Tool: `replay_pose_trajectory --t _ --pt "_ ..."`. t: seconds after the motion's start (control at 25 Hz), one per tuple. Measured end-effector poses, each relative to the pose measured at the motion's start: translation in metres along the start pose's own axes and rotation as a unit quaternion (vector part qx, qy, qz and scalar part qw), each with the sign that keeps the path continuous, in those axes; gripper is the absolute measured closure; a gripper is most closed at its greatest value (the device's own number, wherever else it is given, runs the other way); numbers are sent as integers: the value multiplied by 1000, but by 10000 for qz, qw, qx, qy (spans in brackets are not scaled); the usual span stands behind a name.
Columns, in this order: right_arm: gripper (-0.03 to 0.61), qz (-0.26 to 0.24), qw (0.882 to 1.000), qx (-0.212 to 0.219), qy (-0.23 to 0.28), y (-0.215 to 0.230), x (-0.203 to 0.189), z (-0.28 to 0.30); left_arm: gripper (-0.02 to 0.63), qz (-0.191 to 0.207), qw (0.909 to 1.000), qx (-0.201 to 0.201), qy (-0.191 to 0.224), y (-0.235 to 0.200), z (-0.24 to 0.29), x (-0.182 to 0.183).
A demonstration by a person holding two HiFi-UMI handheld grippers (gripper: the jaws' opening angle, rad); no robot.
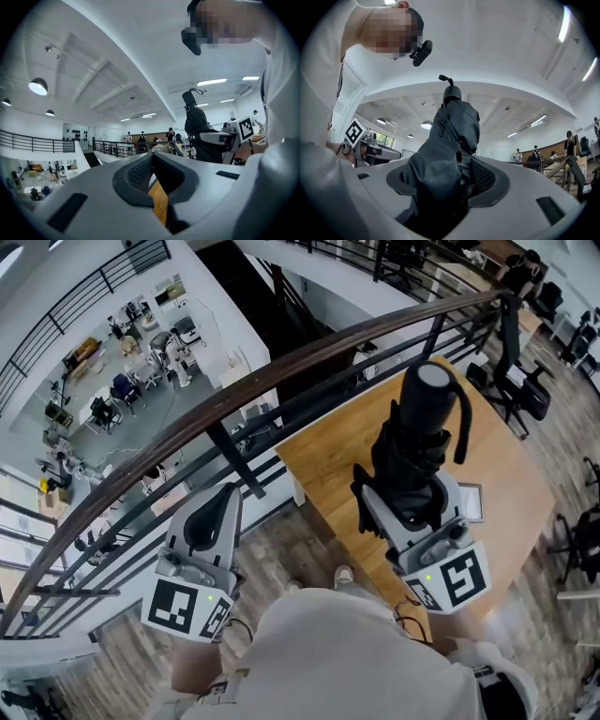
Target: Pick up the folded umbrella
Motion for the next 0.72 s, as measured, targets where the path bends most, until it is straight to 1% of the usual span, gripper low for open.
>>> replay_pose_trajectory --t 0.16,0.32,0.72 --pt "284 43 9996 142 -245 -6 -15 -1 597 -154 9997 -9 -194 5 -1 -13" --pt "284 112 9988 202 -422 -4 -25 4 597 -185 9994 -18 -278 8 2 -19" --pt "282 149 9984 270 -468 2 -23 7 597 -187 9994 -43 -295 11 9 -18"
Point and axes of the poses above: the fingertips, and each gripper's own axes: z forward along the fingers, y to its right, x out of its top, the point moved 2 cm from there along -z, backward along the fingers, and after that the axes turned 11 degrees about z, right-handed, at the moved point
